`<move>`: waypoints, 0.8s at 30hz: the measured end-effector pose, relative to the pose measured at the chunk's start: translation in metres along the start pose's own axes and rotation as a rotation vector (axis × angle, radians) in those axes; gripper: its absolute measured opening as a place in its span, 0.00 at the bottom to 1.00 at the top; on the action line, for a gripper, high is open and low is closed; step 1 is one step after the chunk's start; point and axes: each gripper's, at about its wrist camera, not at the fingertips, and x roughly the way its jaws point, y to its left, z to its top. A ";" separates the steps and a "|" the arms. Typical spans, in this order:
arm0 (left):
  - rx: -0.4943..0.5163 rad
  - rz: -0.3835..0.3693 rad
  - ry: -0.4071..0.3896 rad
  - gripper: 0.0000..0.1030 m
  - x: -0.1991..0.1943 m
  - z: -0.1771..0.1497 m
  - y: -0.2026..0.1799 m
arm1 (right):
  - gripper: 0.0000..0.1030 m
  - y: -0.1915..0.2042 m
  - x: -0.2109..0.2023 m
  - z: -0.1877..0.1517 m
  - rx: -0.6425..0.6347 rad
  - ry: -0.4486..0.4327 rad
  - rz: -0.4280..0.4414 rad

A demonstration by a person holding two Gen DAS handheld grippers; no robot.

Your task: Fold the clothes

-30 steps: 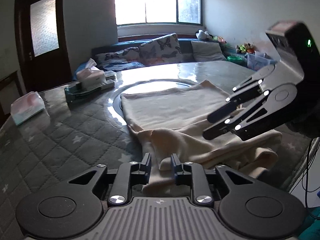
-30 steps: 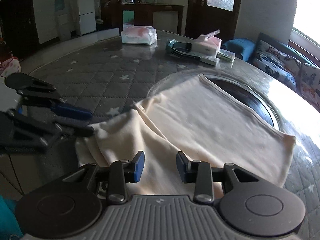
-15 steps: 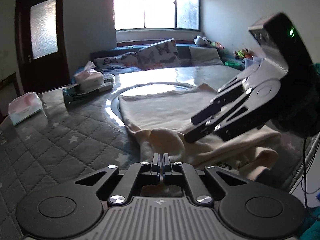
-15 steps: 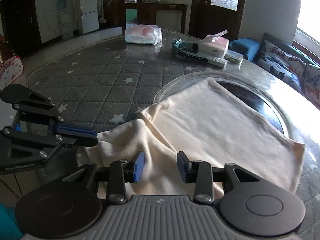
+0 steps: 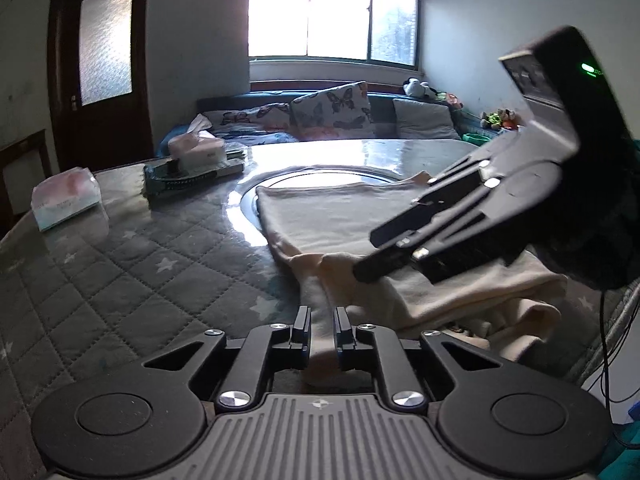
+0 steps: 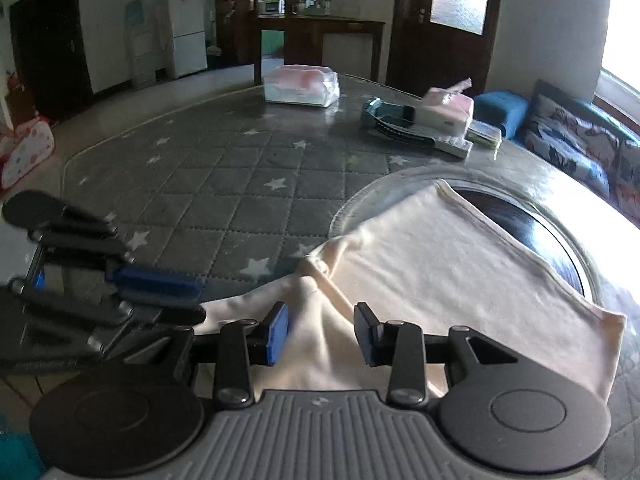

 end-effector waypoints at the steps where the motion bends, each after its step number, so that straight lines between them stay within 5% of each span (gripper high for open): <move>1: 0.019 -0.003 -0.005 0.13 0.001 0.001 -0.003 | 0.34 -0.002 -0.001 0.001 0.007 -0.001 0.006; 4: 0.056 -0.019 -0.004 0.23 0.007 0.002 -0.010 | 0.33 -0.007 -0.003 0.002 0.026 -0.003 0.025; 10: 0.081 -0.032 0.020 0.22 0.023 0.002 -0.015 | 0.32 -0.007 -0.004 0.007 0.029 -0.012 0.046; 12: 0.096 -0.025 0.021 0.07 0.025 0.001 -0.017 | 0.32 -0.006 -0.002 0.009 0.026 -0.013 0.053; 15: 0.085 -0.010 -0.007 0.01 0.020 -0.001 -0.018 | 0.28 -0.002 0.001 0.012 0.014 -0.014 0.062; 24: 0.028 -0.019 -0.036 0.01 0.003 -0.006 -0.012 | 0.07 0.007 0.024 0.019 -0.025 0.015 0.035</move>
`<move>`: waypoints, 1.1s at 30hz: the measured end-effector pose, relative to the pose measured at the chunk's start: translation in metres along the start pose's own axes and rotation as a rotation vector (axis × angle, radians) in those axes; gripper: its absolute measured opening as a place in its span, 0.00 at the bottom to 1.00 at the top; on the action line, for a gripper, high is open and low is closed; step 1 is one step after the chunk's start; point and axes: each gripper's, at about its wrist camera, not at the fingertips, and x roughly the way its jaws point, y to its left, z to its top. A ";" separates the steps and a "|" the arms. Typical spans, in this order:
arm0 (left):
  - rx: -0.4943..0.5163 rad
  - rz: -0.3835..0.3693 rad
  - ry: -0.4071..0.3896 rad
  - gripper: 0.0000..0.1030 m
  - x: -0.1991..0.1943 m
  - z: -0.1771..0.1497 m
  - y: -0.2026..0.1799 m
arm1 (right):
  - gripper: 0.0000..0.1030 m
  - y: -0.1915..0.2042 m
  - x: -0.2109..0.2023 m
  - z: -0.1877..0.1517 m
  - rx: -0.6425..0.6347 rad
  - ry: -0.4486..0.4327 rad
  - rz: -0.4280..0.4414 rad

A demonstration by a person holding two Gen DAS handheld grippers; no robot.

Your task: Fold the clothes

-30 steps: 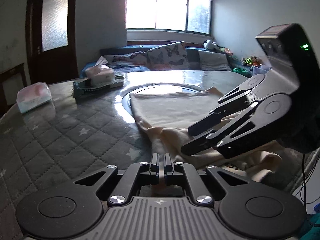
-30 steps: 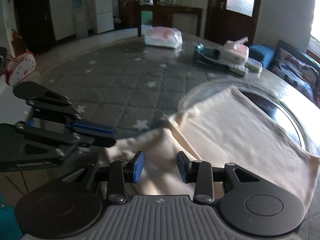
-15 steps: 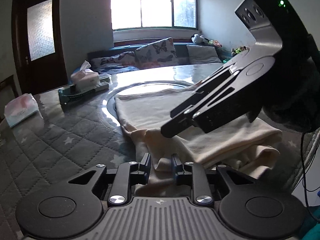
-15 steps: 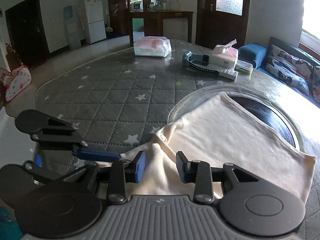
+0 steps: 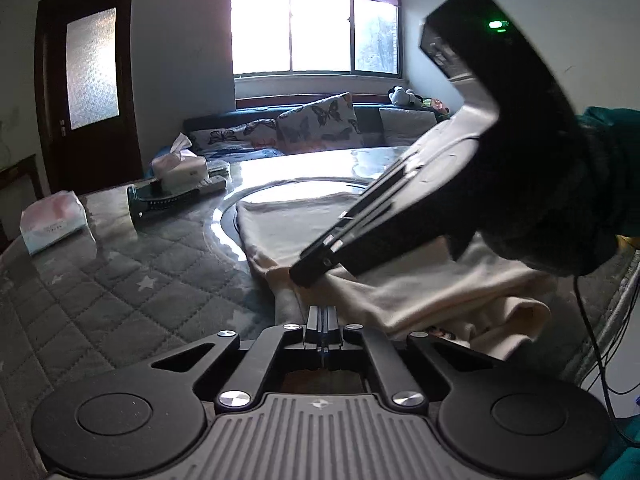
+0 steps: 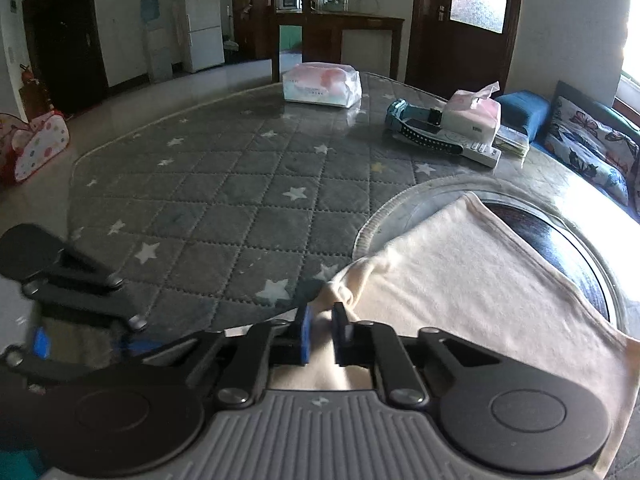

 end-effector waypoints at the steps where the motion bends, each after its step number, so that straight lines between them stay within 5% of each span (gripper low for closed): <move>1: -0.001 -0.005 0.003 0.01 -0.001 -0.001 0.001 | 0.03 -0.001 0.000 0.001 0.008 -0.007 -0.009; 7: -0.014 0.002 0.018 0.06 -0.001 0.003 0.006 | 0.03 -0.015 -0.007 0.010 0.068 -0.053 -0.032; 11: -0.030 -0.008 0.029 0.32 0.007 0.009 0.008 | 0.05 -0.018 -0.010 0.009 0.082 -0.046 -0.025; 14: -0.028 -0.024 0.054 0.30 0.018 0.008 0.006 | 0.06 -0.017 -0.015 0.006 0.070 -0.038 -0.026; 16: -0.018 -0.018 0.061 0.12 0.020 0.006 0.004 | 0.07 -0.017 -0.017 0.003 0.060 -0.028 -0.034; 18: -0.013 -0.007 0.058 0.05 0.019 0.005 0.003 | 0.08 -0.017 -0.019 -0.001 0.051 -0.017 -0.047; 26: -0.075 0.035 0.097 0.05 0.012 0.004 0.020 | 0.09 -0.004 -0.005 -0.017 0.023 0.030 -0.036; 33: -0.089 0.077 0.077 0.10 0.004 0.017 0.033 | 0.13 0.005 -0.020 -0.013 0.002 -0.017 -0.012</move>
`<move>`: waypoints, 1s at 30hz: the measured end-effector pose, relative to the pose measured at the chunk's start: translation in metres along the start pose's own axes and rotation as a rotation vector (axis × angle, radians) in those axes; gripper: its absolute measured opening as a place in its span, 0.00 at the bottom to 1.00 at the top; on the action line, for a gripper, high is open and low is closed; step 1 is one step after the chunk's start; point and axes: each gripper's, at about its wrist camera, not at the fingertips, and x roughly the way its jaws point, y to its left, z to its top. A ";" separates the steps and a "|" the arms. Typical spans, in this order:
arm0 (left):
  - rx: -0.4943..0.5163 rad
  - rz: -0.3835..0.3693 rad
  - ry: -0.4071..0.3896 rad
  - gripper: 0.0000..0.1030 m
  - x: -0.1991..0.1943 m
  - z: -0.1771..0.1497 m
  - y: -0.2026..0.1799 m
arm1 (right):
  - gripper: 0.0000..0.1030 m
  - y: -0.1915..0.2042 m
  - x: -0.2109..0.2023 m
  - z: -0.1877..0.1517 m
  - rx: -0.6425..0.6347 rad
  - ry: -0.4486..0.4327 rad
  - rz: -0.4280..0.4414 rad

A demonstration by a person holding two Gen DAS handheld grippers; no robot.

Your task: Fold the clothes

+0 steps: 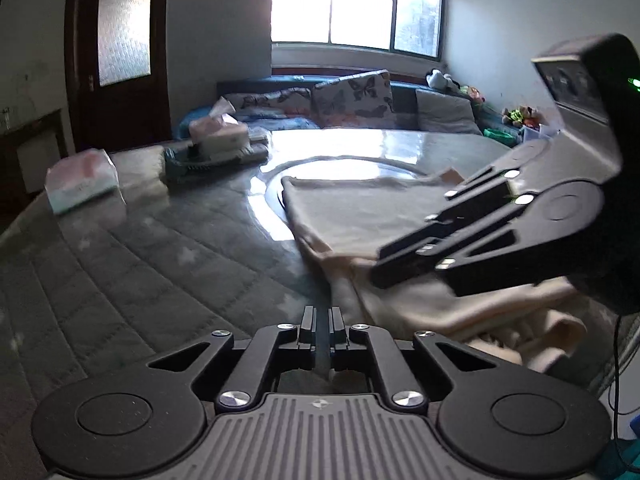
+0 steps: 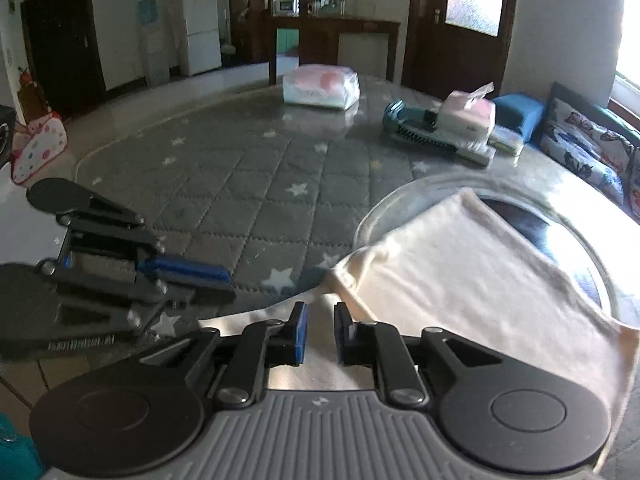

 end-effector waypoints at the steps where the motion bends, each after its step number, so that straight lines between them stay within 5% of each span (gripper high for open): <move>1: 0.005 0.000 -0.008 0.11 -0.001 0.004 0.000 | 0.13 -0.001 -0.003 -0.001 -0.001 0.000 -0.008; 12: 0.070 -0.107 0.008 0.13 0.036 0.036 -0.030 | 0.18 0.016 -0.016 -0.029 -0.003 0.034 0.064; 17: 0.093 -0.149 0.045 0.12 0.053 0.034 -0.035 | 0.23 -0.007 -0.060 -0.048 0.053 -0.001 -0.042; 22: 0.121 -0.150 0.073 0.12 0.064 0.027 -0.040 | 0.23 -0.040 -0.082 -0.081 0.150 0.053 -0.165; 30: 0.157 -0.131 0.073 0.15 0.061 0.024 -0.044 | 0.23 -0.037 -0.089 -0.103 0.132 0.096 -0.132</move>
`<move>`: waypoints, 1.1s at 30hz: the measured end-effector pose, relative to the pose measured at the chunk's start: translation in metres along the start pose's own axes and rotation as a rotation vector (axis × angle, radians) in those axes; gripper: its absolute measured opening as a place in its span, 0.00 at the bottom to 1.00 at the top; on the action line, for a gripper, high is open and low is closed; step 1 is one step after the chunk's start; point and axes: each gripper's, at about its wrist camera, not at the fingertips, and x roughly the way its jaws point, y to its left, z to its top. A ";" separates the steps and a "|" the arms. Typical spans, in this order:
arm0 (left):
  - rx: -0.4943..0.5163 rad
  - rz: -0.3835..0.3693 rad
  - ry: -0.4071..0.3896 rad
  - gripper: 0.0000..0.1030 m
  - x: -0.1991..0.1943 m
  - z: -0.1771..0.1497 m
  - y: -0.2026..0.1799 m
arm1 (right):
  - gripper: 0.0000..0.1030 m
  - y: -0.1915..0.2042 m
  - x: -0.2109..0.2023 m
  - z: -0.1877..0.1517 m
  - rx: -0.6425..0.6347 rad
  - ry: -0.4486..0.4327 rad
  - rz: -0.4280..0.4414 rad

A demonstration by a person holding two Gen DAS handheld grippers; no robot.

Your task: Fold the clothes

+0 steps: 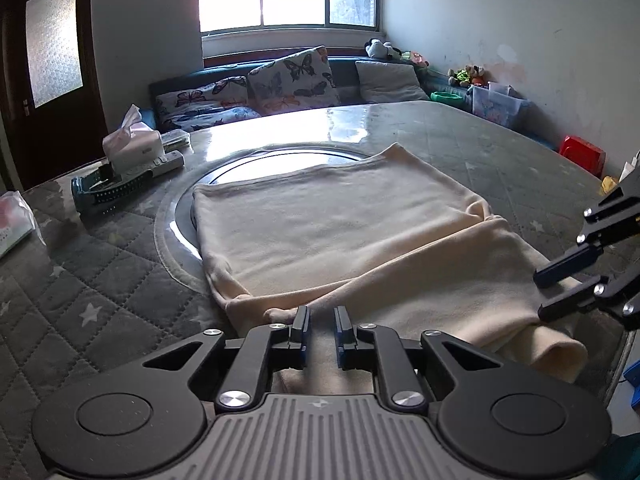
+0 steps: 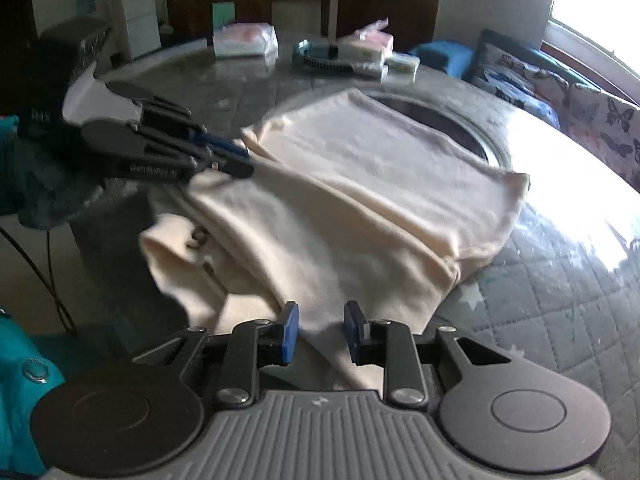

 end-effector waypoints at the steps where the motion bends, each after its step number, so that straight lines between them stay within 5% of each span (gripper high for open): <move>1: 0.009 0.004 -0.002 0.15 -0.002 0.001 -0.001 | 0.23 -0.004 -0.002 0.003 0.011 -0.020 -0.009; 8: 0.040 0.016 0.006 0.17 -0.008 0.001 -0.002 | 0.24 -0.042 0.019 0.015 0.116 -0.069 -0.081; 11: 0.084 0.009 0.002 0.33 -0.021 -0.003 -0.006 | 0.24 -0.054 0.029 0.013 0.150 -0.066 -0.079; 24: 0.438 -0.025 -0.001 0.42 -0.071 -0.050 -0.046 | 0.24 -0.002 0.005 -0.005 -0.053 -0.023 -0.030; 29: 0.502 -0.032 -0.022 0.42 -0.063 -0.060 -0.059 | 0.26 0.004 -0.007 -0.006 -0.068 -0.039 -0.040; 33: 0.529 -0.035 -0.060 0.42 -0.057 -0.063 -0.066 | 0.36 0.007 -0.013 -0.011 -0.078 -0.035 -0.055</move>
